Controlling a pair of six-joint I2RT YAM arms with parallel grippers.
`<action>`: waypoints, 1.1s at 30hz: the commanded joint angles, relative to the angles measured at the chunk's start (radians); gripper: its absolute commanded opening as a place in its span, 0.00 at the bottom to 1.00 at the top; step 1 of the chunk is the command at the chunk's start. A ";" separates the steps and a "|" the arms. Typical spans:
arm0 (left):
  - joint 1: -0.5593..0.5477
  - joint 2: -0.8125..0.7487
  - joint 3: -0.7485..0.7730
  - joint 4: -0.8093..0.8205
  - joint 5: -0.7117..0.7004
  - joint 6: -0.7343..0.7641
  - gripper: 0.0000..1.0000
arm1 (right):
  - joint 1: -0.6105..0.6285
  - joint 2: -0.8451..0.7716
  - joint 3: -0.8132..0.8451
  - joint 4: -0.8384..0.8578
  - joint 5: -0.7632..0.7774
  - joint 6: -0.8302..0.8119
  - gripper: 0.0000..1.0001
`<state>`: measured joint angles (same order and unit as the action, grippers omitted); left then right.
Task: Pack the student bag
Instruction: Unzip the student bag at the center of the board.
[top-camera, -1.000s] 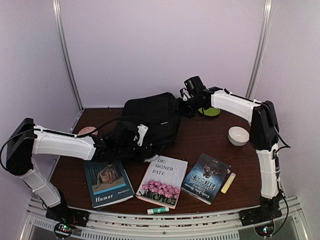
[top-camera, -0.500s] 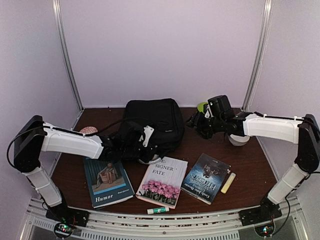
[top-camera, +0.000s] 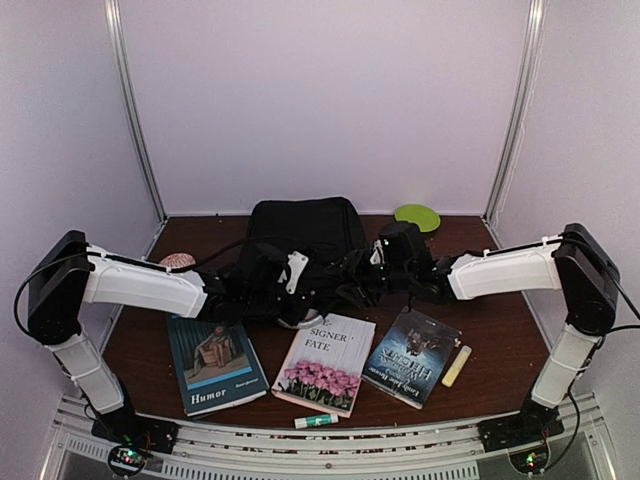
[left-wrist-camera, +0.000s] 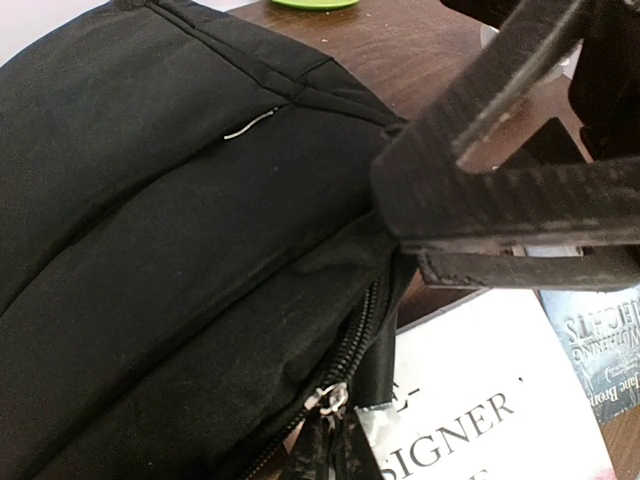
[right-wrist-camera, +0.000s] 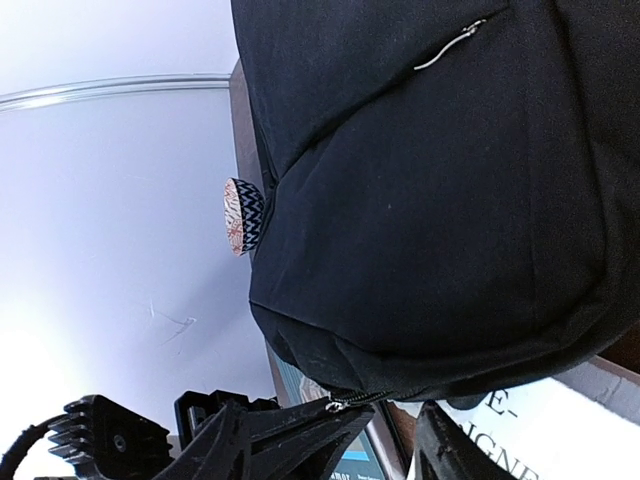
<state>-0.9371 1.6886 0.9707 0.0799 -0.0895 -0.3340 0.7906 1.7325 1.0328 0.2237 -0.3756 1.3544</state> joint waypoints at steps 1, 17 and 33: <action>-0.008 -0.022 0.002 0.086 0.016 0.016 0.00 | -0.002 0.029 -0.002 0.061 0.026 0.047 0.53; -0.019 -0.020 -0.004 0.083 0.004 0.029 0.00 | -0.003 0.115 0.017 0.139 0.035 0.134 0.34; -0.020 -0.046 -0.008 0.005 -0.086 0.052 0.00 | -0.079 -0.100 -0.058 -0.013 0.060 -0.028 0.00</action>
<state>-0.9531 1.6848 0.9668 0.0772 -0.1272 -0.3103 0.7582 1.7557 1.0084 0.2810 -0.3424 1.4178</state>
